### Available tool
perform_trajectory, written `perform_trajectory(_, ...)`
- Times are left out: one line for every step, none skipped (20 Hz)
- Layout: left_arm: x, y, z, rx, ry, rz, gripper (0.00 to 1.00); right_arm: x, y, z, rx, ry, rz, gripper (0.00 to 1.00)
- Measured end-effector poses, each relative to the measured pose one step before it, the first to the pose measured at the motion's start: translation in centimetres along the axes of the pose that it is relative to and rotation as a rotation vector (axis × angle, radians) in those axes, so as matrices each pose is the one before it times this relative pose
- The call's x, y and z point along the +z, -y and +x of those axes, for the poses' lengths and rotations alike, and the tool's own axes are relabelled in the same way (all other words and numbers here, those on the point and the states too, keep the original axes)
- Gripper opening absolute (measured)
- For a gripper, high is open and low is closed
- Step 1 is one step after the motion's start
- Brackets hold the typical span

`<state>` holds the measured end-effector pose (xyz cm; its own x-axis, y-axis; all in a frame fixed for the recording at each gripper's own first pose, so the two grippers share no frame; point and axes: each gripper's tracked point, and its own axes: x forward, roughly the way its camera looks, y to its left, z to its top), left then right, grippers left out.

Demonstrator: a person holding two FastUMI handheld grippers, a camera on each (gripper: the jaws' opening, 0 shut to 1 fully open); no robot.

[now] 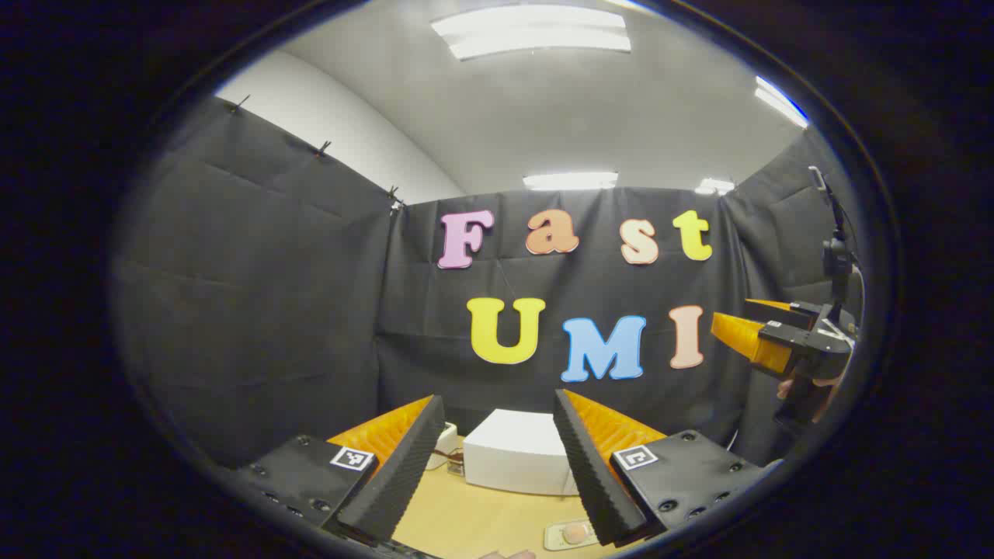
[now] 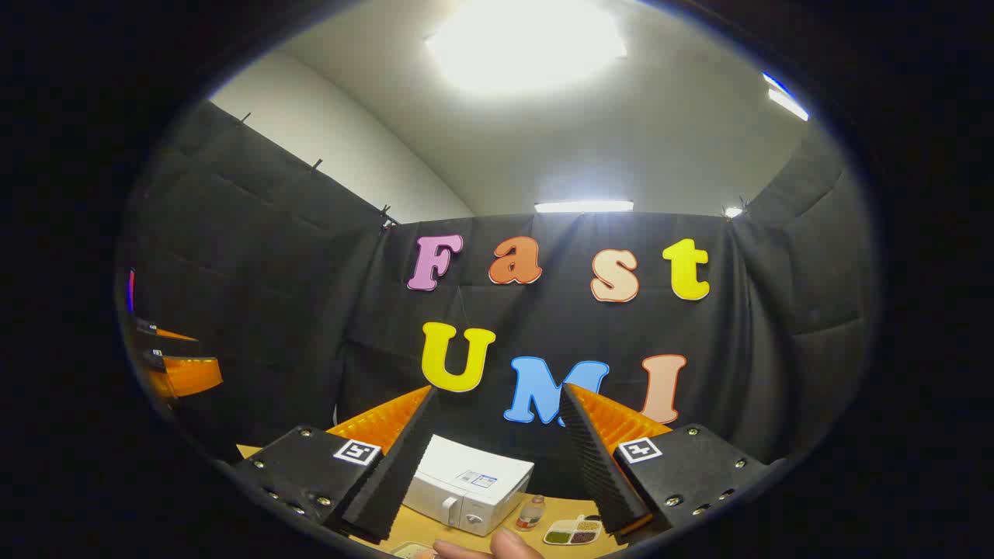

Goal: Open the microwave oven with the left hand, put the food in, and close the microwave oven.

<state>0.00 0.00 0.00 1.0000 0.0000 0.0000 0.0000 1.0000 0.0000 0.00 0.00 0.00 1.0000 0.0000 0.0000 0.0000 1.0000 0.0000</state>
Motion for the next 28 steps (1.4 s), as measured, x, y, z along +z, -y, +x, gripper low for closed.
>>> perform_trajectory(-0.231,0.613,0.342,-0.00437,-0.00447,0.00507,0.93,-0.089,0.418,0.276,-0.00296,0.00215,0.00734,0.95)
perform_trajectory(-0.042,0.460,0.484,-0.00130,-0.00023,0.00972,0.93,-0.060,0.303,0.212,-0.00133,0.00412,0.00758,0.95)
perform_trajectory(-0.180,0.240,0.186,-0.00035,0.00348,0.01126,0.93,-0.260,0.163,0.130,0.00199,-0.00149,0.00290,0.95)
perform_trajectory(0.069,0.272,0.418,-0.00460,0.00169,0.01012,0.93,-0.166,0.225,0.032,-0.00408,-0.00376,-0.00205,0.95)
perform_trajectory(-0.017,0.791,0.500,-0.00808,0.00261,0.00739,0.93,-0.141,0.529,0.081,-0.01300,-0.00080,-0.00189,0.95)
perform_trajectory(0.087,0.551,0.585,-0.00892,0.00486,0.00509,0.93,0.001,0.657,0.220,-0.01461,0.00130,0.00159,0.95)
perform_trajectory(-0.136,0.466,0.795,-0.01361,0.00177,0.00300,0.93,-0.183,0.518,0.273,-0.01368,-0.00379,0.00439,0.95)
perform_trajectory(-0.196,0.460,0.854,-0.01638,0.00008,-0.00225,0.93,-0.256,0.559,0.244,-0.01576,-0.00651,0.00602,0.95)
perform_trajectory(-0.537,0.250,1.023,-0.01914,-0.00552,-0.00916,0.93,-0.290,0.445,0.201,-0.01889,-0.00791,0.00458,0.95)
perform_trajectory(-0.816,0.258,1.131,-0.01922,-0.01509,-0.01407,0.94,-0.432,0.376,0.257,-0.01945,-0.01344,0.00240,0.95)
perform_trajectory(-1.004,0.022,0.978,-0.01797,-0.01383,-0.01840,0.94,-0.620,0.266,0.172,-0.01871,-0.01664,-0.00064,0.95)
perform_trajectory(-0.776,-0.015,1.003,-0.01807,-0.01314,-0.02113,0.94,-0.627,0.100,0.212,-0.02166,-0.02615,-0.00191,0.95)
perform_trajectory(-1.125,-0.049,1.174,-0.02160,-0.01422,-0.02014,0.94,-0.808,0.119,-0.049,-0.01755,-0.02919,-0.00086,0.95)
perform_trajectory(-1.442,0.101,1.178,-0.02856,-0.01825,-0.01334,0.94,-0.331,-0.093,-0.133,-0.01624,-0.01825,-0.00172,0.95)
perform_trajectory(-1.899,0.060,1.325,-0.02894,-0.02555,-0.00143,0.94,-0.003,0.248,0.066,-0.02462,-0.01095,-0.00351,0.95)
perform_trajectory(-2.166,-0.057,1.386,-0.02541,-0.03029,0.00959,0.94,-0.023,0.220,-0.066,-0.02448,-0.00622,-0.01030,0.95)
perform_trajectory(-2.106,0.031,1.494,-0.02335,-0.03301,0.01791,0.93,-0.317,0.176,-0.099,-0.02631,-0.00906,-0.01956,0.95)
perform_trajectory(-2.399,0.379,1.645,-0.02773,-0.03560,0.01727,0.96,-0.355,0.322,-0.028,-0.03347,-0.01720,-0.02565,0.95)
perform_trajectory(-2.192,0.610,1.576,-0.03552,-0.03327,0.01127,0.99,-0.542,0.472,-0.059,-0.03422,-0.01838,-0.02616,0.95)
perform_trajectory(-1.870,0.733,1.543,-0.03541,-0.02784,0.00619,0.96,-0.457,0.278,-0.014,-0.03116,-0.02018,-0.02202,0.95)
perform_trajectory(-1.315,0.525,1.390,-0.03141,-0.01174,0.00799,0.96,-0.611,0.067,0.111,-0.02804,-0.02168,-0.01456,0.95)
perform_trajectory(-1.257,0.284,1.366,-0.02429,-0.00442,0.01549,0.93,-0.515,0.066,-0.018,-0.02203,-0.02466,-0.00720,0.95)
perform_trajectory(-1.345,0.174,1.503,-0.01626,-0.00860,0.02025,0.92,-0.813,0.008,0.015,-0.02047,-0.02852,-0.00310,0.95)
perform_trajectory(-1.979,0.285,1.631,-0.01511,-0.02062,0.01571,0.96,-0.681,0.032,0.073,-0.01885,-0.03096,-0.00334,0.95)
perform_trajectory(-1.837,0.510,1.626,-0.02208,-0.02910,0.00483,0.92,-0.612,0.203,-0.039,-0.02064,-0.02395,-0.00266,0.95)
perform_trajectory(-1.906,0.646,1.751,-0.02505,-0.02908,-0.00544,0.92,-0.193,0.328,-0.009,-0.02619,-0.01429,-0.00158,0.96)
perform_trajectory(-1.642,0.594,1.646,-0.02422,-0.02438,-0.00997,0.96,-0.127,0.436,0.059,-0.02741,-0.00626,-0.00186,0.96)
perform_trajectory(-1.683,0.437,1.638,-0.02242,-0.02361,-0.00420,0.95,0.045,0.325,0.069,-0.02554,-0.00620,-0.00521,0.95)
